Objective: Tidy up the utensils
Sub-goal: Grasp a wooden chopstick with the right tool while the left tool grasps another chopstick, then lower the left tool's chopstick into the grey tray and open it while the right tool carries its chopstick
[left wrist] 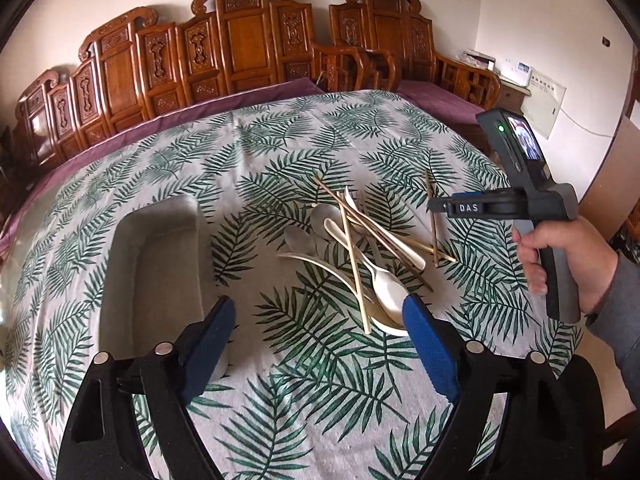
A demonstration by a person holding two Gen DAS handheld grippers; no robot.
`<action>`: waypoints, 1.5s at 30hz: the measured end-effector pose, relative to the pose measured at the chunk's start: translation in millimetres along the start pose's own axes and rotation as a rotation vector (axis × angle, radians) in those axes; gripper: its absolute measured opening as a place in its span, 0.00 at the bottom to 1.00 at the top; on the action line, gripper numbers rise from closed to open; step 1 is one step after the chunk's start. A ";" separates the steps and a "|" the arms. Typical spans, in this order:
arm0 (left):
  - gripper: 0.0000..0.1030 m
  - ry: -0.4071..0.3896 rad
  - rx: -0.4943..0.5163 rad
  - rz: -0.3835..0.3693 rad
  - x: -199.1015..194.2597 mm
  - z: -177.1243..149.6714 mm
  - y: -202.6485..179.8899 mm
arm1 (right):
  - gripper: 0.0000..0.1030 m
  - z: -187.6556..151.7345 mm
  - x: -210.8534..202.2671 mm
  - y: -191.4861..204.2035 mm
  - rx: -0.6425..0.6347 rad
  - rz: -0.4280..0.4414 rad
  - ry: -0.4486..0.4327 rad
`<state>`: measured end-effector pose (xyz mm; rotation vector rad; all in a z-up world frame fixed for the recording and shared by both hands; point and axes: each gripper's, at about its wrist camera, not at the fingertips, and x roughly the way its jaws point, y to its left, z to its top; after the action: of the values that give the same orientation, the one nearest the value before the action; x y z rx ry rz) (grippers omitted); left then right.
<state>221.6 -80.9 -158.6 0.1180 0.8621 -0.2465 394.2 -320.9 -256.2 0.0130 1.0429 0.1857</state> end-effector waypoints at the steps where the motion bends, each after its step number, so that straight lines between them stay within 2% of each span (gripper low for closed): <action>1: 0.75 0.010 0.000 -0.001 5.1 1.2 -0.5 | 0.41 1.8 4.2 -0.7 -0.002 -0.001 0.004; 6: 0.65 0.051 -0.002 -0.009 28.3 7.9 -0.3 | 0.34 4.5 14.7 -0.4 -0.010 0.005 0.009; 9: 0.58 0.072 0.002 -0.017 42.8 13.3 -1.7 | 0.15 5.1 15.1 0.0 -0.022 -0.017 0.017; 11: 0.56 0.084 -0.007 -0.032 52.7 17.2 -0.9 | 0.12 4.2 14.1 -2.8 -0.018 -0.004 0.026; 12: 0.56 0.089 -0.012 -0.038 57.6 19.1 -0.4 | 0.07 3.0 13.4 -4.0 -0.020 0.003 0.030; 14: 0.48 0.106 -0.023 -0.049 68.7 23.4 0.1 | 0.06 -2.3 9.3 -5.2 -0.028 0.015 0.040; 21: 0.33 0.143 -0.023 -0.075 101.0 31.6 -3.5 | 0.06 -23.7 -25.5 -1.0 -0.007 0.099 0.018; 29: 0.17 0.200 -0.056 -0.132 130.2 37.4 -4.9 | 0.06 -40.7 -61.4 9.7 -0.020 0.120 -0.030; 32: 0.16 0.206 -0.079 -0.154 135.2 38.2 -2.1 | 0.06 -44.2 -67.9 11.4 -0.030 0.121 -0.043; 40: 0.15 0.224 -0.060 -0.138 138.5 41.5 -6.9 | 0.06 -45.1 -73.5 12.0 -0.053 0.112 -0.052; 42: 0.05 0.228 -0.068 -0.147 138.1 41.7 -6.6 | 0.06 -44.0 -74.6 10.9 -0.050 0.115 -0.055; 45: 0.05 0.228 -0.042 -0.124 134.5 39.9 -11.2 | 0.06 -43.7 -75.8 11.2 -0.052 0.117 -0.057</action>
<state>332.1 -122.3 -235.4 0.0536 1.1026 -0.3351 317.9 -325.4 -212.2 0.0321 0.9808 0.3171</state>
